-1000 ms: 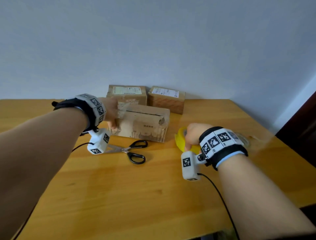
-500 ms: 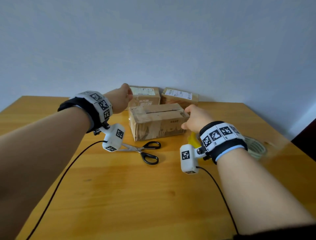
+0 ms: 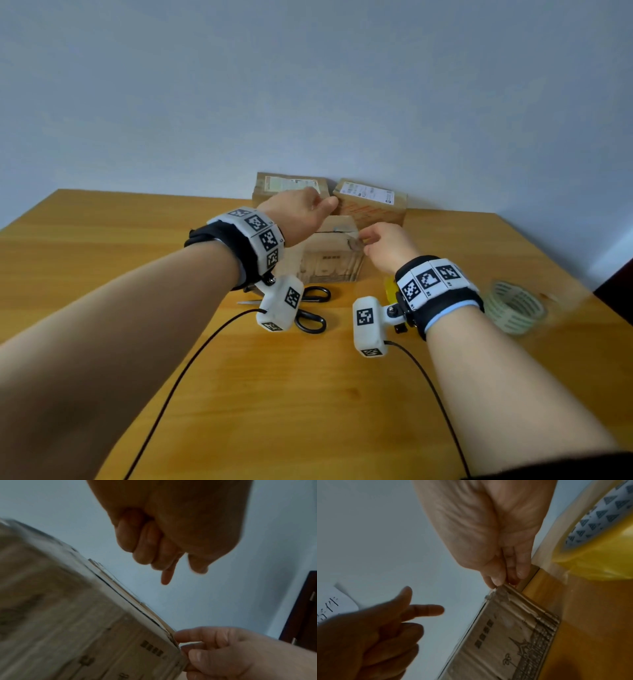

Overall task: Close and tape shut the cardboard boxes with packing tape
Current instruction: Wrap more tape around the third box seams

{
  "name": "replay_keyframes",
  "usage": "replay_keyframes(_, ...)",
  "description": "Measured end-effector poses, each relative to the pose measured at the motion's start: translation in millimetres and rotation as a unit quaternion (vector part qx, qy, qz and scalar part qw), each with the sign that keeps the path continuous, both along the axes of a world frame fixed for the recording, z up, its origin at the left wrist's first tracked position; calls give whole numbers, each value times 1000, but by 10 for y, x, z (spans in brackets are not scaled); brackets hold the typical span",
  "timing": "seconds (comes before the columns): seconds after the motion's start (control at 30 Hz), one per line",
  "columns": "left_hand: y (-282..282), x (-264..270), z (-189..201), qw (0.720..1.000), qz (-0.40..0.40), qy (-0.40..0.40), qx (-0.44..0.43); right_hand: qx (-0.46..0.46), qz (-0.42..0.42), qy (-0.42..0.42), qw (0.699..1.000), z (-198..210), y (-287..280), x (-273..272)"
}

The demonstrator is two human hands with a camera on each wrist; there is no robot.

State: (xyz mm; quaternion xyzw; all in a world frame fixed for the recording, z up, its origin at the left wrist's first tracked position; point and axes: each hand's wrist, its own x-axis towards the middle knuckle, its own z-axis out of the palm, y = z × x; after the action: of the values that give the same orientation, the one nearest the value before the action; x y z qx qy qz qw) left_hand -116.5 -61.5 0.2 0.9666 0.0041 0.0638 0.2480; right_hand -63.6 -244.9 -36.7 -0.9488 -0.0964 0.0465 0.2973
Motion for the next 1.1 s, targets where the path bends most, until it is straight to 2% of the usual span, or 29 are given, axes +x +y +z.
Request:
replay_keyframes(0.07, -15, -10, -14, 1000, -28, 8, -5, 32, 0, 0, 1000, -23, 28, 0)
replay_keyframes(0.17, -68, -16, -59, 986, -64, 93, -124, 87, -15, -5, 996, -11, 47, -3)
replay_keyframes(0.2, -88, -19, -66, 980, -76, 120, -138, 101, -18, -3, 995, 2, 50, -3)
replay_keyframes(0.33, -62, -27, -36, 981, -95, 153, -75, 110, -17, -1, 994, 46, 55, -13)
replay_keyframes(0.5, 88, -100, -6, 959, -151, 241, -2, 97, 7, -15, 995, 1, 90, -32)
replay_keyframes(0.57, 98, -102, -15, 964, -144, 221, 12, 96, 11, -17, 995, -13, 120, -44)
replay_keyframes(0.7, 51, -33, -65, 984, -123, 120, 52, 108, 23, -5, 994, -17, 200, -83)
replay_keyframes(0.8, -24, 4, -134, 986, -107, 117, 53, 118, 28, 10, 993, -23, 243, -94)
replay_keyframes(0.97, 11, 72, -318, 997, -32, 71, -24, 149, 21, 38, 988, -51, 296, -86)
replay_keyframes(1.1, 21, 96, -362, 993, 16, 64, -94, 167, 16, 58, 984, -80, 334, -91)
